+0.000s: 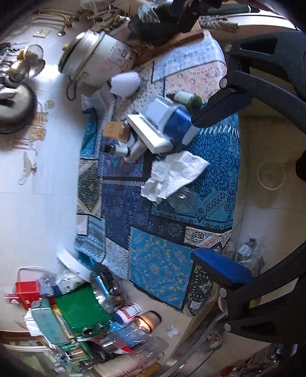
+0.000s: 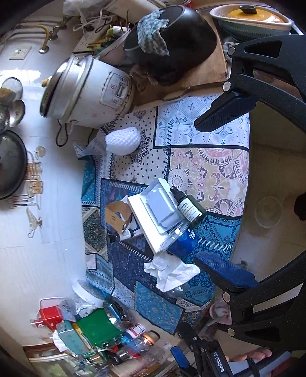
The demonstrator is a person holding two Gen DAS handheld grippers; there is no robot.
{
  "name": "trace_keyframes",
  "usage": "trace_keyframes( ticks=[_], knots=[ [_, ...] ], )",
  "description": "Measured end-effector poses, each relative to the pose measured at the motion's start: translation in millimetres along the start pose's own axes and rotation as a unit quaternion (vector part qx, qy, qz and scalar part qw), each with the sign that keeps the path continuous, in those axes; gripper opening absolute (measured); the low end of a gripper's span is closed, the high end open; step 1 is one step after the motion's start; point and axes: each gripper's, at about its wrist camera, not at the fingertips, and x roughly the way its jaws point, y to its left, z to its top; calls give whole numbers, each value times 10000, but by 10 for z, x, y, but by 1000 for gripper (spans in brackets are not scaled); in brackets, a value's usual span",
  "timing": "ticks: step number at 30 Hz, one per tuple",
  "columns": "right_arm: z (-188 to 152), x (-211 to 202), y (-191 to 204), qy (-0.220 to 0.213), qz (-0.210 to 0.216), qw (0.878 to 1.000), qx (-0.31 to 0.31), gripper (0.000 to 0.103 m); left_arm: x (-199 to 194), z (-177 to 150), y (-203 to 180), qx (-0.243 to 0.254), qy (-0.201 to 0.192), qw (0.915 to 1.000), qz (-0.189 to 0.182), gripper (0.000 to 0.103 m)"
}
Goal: Collect trash
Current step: 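Grasp the clear plastic jar with the left gripper while the right grasps the green spray bottle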
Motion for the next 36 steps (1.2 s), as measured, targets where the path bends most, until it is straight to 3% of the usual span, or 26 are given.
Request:
trace_keyframes(
  ticks=[6,11,21,30,36],
  knots=[
    [41,571,-123,628,318,9973,191,99,826,-152,172,-26,752,9965,371,82],
    [77,999,-172,1090,571,9916,392,88,1158,-199,285,-224,1139,9932,-45,65],
    [139,1473,-95,1491,813,9840,536,67,1409,-55,238,-91,1114,9937,-102,53],
    [135,1720,-166,1791,888,9772,714,45,1616,46,184,-2,1107,9938,-38,52],
    [142,1714,-344,1789,841,9772,770,39,1688,116,105,119,1056,9943,-49,49]
  ],
)
